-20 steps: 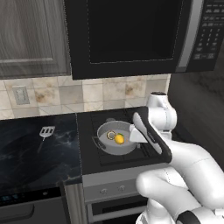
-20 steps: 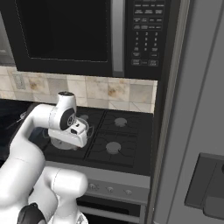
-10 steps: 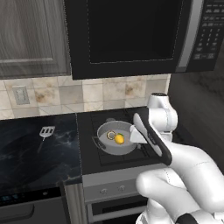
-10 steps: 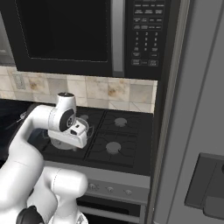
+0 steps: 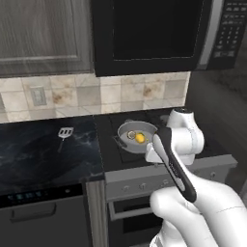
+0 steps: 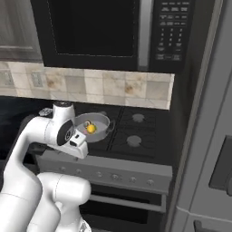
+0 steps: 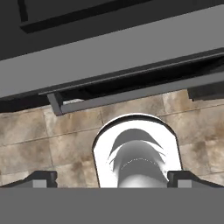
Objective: Put the lemon and mushroom in the pot. Retrieve the spatula and lightly stir the vegetables in the pot.
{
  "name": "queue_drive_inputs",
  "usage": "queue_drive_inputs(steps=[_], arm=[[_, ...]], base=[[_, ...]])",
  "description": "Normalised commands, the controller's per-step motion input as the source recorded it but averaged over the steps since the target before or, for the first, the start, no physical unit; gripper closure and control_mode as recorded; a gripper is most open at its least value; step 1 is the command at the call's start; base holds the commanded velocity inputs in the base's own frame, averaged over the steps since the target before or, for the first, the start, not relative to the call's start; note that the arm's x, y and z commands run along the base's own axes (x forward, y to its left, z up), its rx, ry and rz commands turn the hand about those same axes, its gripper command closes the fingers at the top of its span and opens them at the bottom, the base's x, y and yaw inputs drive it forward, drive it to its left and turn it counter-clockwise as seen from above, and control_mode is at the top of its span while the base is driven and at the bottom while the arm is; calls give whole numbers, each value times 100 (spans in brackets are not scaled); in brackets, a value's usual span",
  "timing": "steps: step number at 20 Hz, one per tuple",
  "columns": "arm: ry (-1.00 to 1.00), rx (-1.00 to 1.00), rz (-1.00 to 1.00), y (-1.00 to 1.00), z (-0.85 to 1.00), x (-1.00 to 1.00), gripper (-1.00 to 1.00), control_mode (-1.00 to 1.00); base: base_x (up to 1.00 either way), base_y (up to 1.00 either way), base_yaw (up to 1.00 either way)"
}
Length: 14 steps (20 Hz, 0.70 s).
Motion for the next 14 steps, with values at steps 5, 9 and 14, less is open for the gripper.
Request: queue_drive_inputs(steps=[5, 9, 14], arm=[[0, 0, 0, 0, 0, 0, -100, 100], [0, 0, 0, 0, 0, 0, -100, 100], [0, 0, 0, 0, 0, 0, -100, 100]], base=[[-5, 100, -14], [0, 100, -9], [23, 91, -1]])
